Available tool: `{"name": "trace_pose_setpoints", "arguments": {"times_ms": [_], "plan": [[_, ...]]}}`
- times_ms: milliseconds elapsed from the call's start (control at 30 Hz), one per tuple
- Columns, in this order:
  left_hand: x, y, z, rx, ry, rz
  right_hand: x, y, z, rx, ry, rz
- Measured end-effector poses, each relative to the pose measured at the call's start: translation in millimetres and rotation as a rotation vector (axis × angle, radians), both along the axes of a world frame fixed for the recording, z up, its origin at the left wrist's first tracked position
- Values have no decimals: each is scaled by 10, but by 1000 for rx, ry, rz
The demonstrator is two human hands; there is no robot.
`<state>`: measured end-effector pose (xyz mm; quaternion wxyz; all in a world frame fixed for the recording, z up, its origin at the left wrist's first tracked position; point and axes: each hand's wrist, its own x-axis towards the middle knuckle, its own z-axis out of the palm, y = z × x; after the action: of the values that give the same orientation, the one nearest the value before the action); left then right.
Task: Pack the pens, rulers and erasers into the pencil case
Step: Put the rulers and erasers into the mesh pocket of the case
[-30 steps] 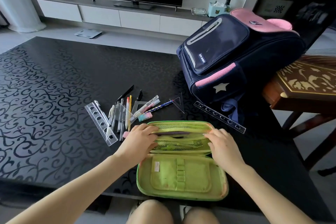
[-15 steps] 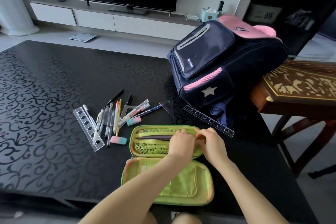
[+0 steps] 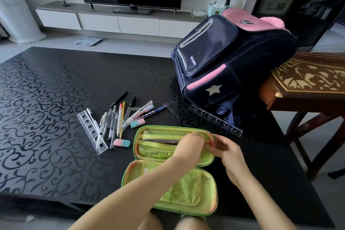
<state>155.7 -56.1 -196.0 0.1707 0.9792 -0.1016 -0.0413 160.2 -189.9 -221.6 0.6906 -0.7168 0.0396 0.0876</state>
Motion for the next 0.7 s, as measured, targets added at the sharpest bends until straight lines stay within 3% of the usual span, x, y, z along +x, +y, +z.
{"name": "trace_pose_setpoints", "arguments": {"times_ms": [133,267,467,567,700], "plan": [[-67,-30,25,106,-13,23,37,13,99,-218,6,119],[-149,-123,160,200,-57,32,10,78,111,-436,-158,68],[-454,318,276,232,-52,127,-162,16,234,-420,-346,42],[-692,903,300,383,-40,109,-224,-125,183,-510,-396,-22],[-836,1383,314,77,-143,285,-232,-214,160,-544,-382,-55]]}}
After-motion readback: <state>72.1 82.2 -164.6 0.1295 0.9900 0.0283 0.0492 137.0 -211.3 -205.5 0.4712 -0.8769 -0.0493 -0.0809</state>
